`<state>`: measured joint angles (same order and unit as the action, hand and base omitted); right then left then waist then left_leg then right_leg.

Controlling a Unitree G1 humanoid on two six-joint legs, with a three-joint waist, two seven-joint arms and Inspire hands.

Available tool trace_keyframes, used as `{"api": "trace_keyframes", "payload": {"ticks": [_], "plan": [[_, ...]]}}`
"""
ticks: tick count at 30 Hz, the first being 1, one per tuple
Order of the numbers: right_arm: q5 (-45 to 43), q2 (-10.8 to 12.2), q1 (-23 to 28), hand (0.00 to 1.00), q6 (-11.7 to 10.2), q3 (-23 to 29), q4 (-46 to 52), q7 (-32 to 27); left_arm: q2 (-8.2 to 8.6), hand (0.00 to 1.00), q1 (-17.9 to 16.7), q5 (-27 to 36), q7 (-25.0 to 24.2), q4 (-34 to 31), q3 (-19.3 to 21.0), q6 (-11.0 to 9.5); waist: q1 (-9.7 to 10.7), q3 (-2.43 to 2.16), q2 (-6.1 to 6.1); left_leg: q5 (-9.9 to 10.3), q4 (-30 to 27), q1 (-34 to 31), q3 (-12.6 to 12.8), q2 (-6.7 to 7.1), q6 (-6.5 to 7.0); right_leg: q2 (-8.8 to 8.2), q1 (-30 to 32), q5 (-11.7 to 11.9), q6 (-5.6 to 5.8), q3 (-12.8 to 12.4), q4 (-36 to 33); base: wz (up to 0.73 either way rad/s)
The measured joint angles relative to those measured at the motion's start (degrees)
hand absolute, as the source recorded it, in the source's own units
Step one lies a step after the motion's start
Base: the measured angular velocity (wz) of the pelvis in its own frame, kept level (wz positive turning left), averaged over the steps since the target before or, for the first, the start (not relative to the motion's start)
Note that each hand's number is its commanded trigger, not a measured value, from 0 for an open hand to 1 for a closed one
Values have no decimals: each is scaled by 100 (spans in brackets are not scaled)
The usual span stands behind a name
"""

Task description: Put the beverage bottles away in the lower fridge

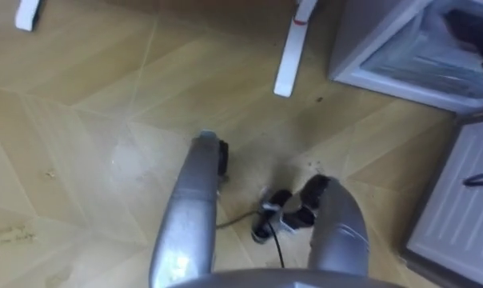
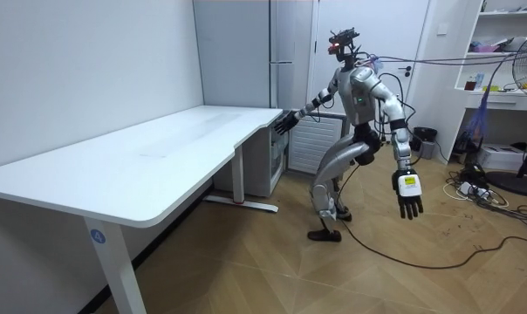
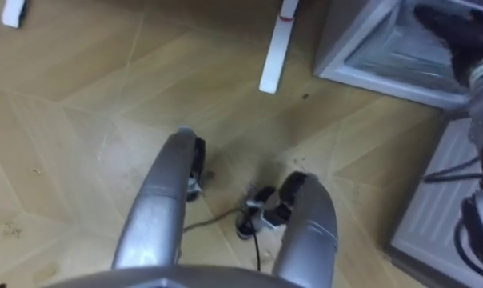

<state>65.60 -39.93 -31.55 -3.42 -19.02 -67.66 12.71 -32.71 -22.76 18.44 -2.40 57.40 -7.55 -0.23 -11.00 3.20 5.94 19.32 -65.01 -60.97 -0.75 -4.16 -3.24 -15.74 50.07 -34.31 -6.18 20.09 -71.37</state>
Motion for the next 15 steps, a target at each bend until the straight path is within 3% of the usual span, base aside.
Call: {"api": "trace_keyframes", "payload": {"ticks": [4, 6, 10, 15], "plan": [[-785, 0, 513, 0, 67, 5, -154, 531, 207, 0, 87, -112, -64, 4, 2, -4, -47, -51, -132, 34, 287, 364, -9, 15, 52, 96, -437, 89, 183, 64, 448, 5], [-1285, 2, 941, 0, 160, 5, -163, 785, 397, 0, 260, -123, -60, 101, 4, -4, -96, -63, -188, 37, 528, 673, 32, 83, 71, 91, -730, 132, 265, 69, 697, 6], [-1767, 145, 1490, 0, 215, 16, -258, 979, 601, 0, 589, -111, -48, 324, -193, -47, -106, -106, -334, 3, 898, 1069, 47, 83, 109, 189, -1153, 259, 374, 138, 1171, 2], [-2226, 935, 2255, 0, 263, 426, -360, 1022, 981, 0, 841, -129, -39, 360, -148, -92, 52, -151, -400, -120, 1645, 1750, 201, 86, 127, 284, -1738, 505, 478, 95, 1961, -7]]}}
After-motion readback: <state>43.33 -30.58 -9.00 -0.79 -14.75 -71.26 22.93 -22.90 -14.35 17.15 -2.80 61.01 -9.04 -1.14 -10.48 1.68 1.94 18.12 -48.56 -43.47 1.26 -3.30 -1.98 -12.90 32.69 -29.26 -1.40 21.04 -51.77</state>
